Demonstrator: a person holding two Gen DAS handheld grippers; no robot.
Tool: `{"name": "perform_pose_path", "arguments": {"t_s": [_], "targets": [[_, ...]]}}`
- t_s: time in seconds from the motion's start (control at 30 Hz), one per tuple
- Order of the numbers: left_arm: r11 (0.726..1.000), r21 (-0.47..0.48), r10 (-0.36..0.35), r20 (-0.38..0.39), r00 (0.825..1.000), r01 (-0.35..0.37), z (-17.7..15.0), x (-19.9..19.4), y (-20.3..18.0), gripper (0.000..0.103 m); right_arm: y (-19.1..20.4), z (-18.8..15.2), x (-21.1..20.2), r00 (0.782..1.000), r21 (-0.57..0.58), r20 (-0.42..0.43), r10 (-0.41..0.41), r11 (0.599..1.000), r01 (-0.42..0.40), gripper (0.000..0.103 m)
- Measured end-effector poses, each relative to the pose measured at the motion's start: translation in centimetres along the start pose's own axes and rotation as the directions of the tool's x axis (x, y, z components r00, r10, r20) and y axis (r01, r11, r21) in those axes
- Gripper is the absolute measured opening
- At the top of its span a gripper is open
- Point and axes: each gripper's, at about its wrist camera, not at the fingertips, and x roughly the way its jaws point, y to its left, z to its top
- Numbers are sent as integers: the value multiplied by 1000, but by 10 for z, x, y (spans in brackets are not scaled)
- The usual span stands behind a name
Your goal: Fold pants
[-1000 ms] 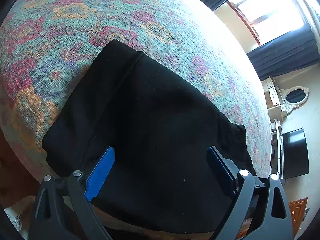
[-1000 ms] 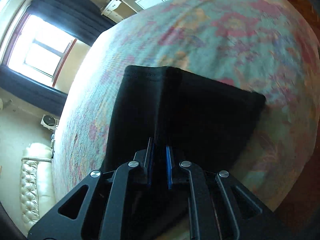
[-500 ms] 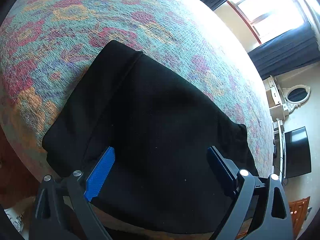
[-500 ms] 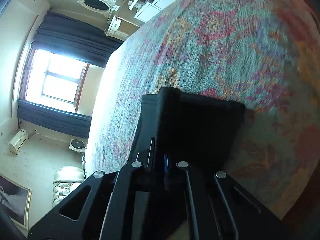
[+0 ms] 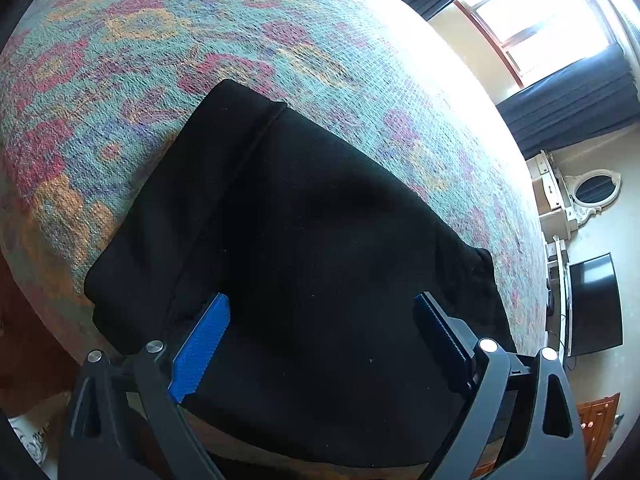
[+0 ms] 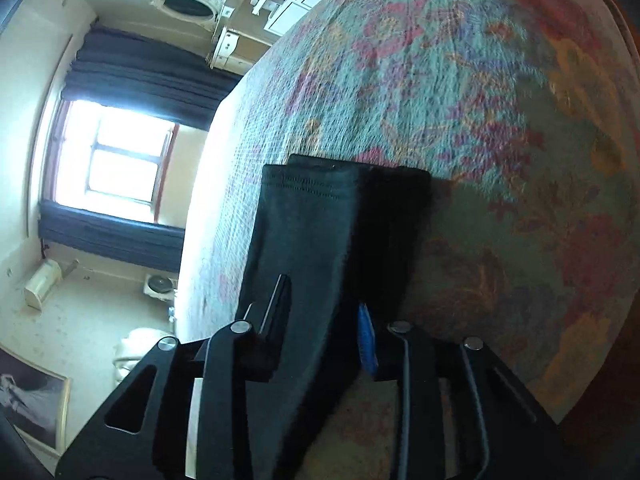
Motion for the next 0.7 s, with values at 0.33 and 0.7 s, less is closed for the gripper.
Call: {"name": "perform_pose_path", "arguments": {"t_s": [0.33,0.7], "targets": [[1000,-4,-10,-3,1000,10,-2,1,0,92,-13,15,-21,998,15,44,-46,999,46,9],[998,57,38,-11,999,-37,-3,7,-11,92,9,83,-27,995,-246,-6,-96,965,91,57]]}}
